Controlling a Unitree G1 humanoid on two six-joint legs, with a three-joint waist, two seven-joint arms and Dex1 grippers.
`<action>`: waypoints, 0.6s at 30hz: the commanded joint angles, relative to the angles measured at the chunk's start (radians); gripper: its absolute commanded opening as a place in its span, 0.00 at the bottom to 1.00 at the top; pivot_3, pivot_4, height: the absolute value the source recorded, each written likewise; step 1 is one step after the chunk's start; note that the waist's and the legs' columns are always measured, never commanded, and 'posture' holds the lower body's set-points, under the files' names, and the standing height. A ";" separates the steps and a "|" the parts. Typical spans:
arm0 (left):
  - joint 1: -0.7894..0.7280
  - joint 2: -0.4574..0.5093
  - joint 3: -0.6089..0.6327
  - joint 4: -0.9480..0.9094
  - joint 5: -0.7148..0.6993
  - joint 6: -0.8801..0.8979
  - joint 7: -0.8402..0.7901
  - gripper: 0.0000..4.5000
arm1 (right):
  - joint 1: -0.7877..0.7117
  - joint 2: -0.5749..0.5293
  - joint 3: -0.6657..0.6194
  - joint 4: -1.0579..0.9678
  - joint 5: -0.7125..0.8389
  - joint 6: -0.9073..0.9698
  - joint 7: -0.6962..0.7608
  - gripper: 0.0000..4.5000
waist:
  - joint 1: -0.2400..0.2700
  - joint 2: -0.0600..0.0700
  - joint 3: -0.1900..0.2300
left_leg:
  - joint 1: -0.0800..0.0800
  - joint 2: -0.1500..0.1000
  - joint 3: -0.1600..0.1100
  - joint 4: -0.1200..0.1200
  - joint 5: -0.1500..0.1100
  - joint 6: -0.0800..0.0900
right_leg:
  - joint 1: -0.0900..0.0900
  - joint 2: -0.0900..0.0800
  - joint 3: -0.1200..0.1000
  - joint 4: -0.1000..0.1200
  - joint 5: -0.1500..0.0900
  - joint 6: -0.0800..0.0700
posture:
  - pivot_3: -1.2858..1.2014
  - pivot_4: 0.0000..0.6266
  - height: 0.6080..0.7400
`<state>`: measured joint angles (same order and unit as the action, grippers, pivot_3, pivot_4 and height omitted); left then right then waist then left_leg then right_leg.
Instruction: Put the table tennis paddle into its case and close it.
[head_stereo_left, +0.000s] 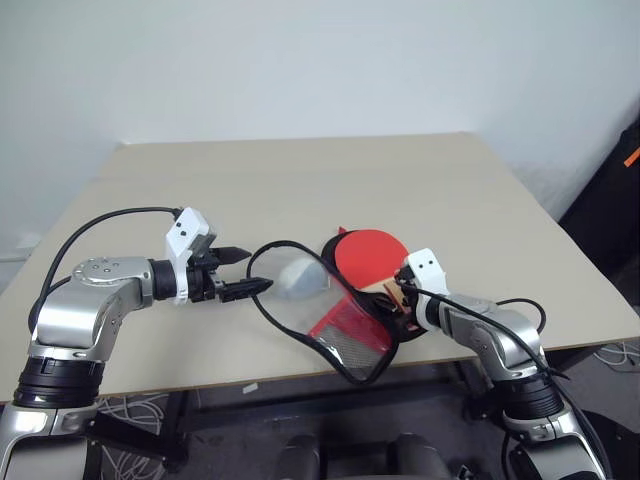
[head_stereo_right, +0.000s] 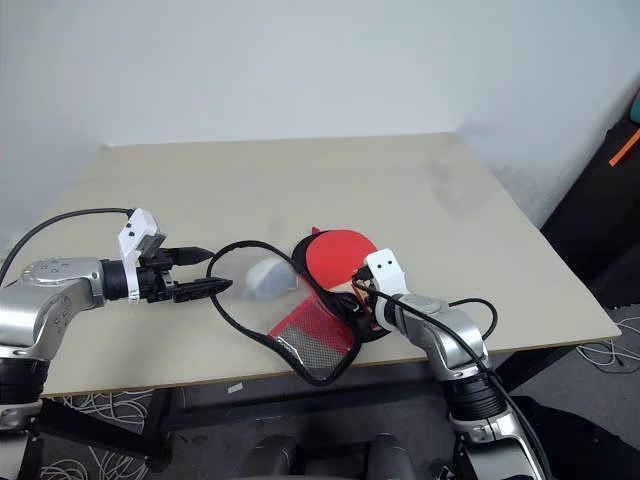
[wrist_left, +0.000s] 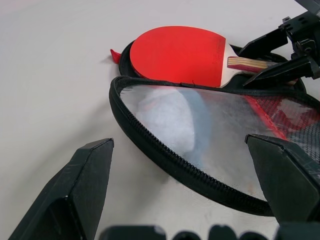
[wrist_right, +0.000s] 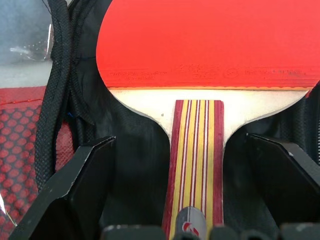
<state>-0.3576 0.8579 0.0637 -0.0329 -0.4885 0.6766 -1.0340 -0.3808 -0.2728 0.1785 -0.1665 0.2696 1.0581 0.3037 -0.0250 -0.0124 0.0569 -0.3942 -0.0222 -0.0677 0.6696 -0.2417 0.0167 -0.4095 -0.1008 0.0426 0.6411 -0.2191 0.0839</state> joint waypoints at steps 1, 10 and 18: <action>-0.014 0.009 0.040 -0.019 -0.008 -0.016 -0.001 1.00 | -0.012 -0.011 -0.007 -0.007 -0.015 -0.019 0.004 0.99 | 0.000 0.000 0.000 | 0.000 0.000 0.000 0.000 0.000 0.000 | 0.000 0.000 0.000 0.000 0.000 0.000 | 0.52 0.00 0.68; -0.008 0.013 0.047 -0.022 -0.009 -0.014 0.000 1.00 | -0.024 -0.008 -0.016 0.024 -0.030 0.003 -0.015 0.79 | 0.000 0.000 0.000 | 0.000 0.000 0.000 0.000 0.000 0.000 | 0.000 0.000 0.000 0.000 0.000 0.000 | 0.52 0.00 0.68; -0.004 0.015 0.054 -0.029 -0.009 -0.007 0.001 1.00 | -0.022 -0.025 0.004 0.014 -0.051 -0.006 0.000 0.26 | 0.002 -0.001 -0.001 | 0.000 0.000 0.000 0.000 0.000 0.000 | 0.001 0.000 0.000 0.000 0.000 0.000 | 0.52 0.00 0.68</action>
<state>-0.3556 0.8581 0.0848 -0.0330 -0.4885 0.6760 -1.0342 -0.3936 -0.2813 0.1805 -0.1473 0.2400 1.0605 0.3042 -0.0228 -0.0133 0.0564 -0.3937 -0.0223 -0.0679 0.6696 -0.2417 0.0167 -0.4089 -0.1009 0.0423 0.6411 -0.2191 0.0839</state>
